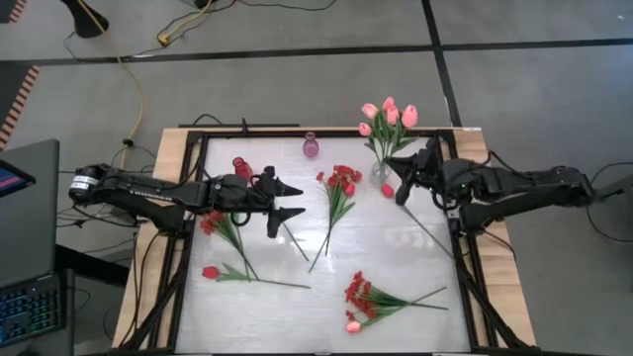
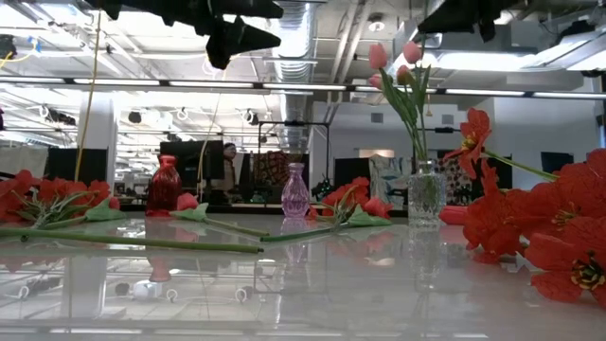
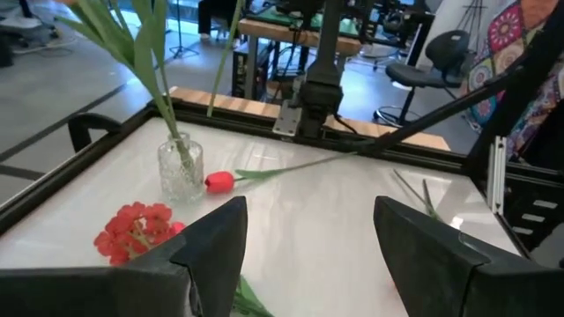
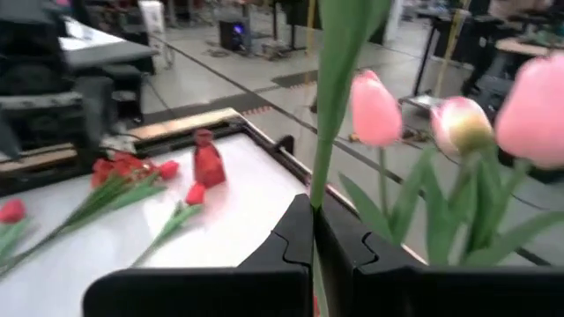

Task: Sort flowers into vase by color
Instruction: Put the top pink tulip into the transparent vase

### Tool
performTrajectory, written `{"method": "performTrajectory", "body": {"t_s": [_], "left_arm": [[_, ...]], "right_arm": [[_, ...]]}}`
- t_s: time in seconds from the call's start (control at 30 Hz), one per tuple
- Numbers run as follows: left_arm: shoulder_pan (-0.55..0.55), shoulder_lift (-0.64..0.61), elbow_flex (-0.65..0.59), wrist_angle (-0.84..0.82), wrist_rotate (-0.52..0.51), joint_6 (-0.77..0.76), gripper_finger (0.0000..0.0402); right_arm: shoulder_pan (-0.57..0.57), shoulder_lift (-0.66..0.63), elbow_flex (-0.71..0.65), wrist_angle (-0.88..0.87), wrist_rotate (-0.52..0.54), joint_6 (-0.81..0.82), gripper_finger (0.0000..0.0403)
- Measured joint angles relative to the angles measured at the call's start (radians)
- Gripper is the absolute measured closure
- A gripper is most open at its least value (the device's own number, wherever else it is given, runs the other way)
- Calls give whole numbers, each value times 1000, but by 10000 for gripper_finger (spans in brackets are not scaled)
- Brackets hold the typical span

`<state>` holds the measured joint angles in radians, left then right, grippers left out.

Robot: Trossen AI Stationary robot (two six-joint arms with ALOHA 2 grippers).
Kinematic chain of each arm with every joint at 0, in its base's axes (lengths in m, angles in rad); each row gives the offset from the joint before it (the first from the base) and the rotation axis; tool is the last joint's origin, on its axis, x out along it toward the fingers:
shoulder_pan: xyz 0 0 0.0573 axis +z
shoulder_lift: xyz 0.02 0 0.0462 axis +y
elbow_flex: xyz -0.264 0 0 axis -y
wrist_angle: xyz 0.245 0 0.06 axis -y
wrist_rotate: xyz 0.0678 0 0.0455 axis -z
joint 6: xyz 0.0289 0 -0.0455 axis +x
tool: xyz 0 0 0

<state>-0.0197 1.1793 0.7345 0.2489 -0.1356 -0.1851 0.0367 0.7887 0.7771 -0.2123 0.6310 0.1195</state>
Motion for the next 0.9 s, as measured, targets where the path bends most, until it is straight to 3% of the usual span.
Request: {"method": "performTrajectory", "body": {"t_s": [0.6,0.9], "left_arm": [[8,0,0,5,1,5,166],[8,0,0,4,2,8,166]], "right_arm": [[-185,11,-25,-76,-4,98,371],[-253,1,-104,5,-5,107,371]]}}
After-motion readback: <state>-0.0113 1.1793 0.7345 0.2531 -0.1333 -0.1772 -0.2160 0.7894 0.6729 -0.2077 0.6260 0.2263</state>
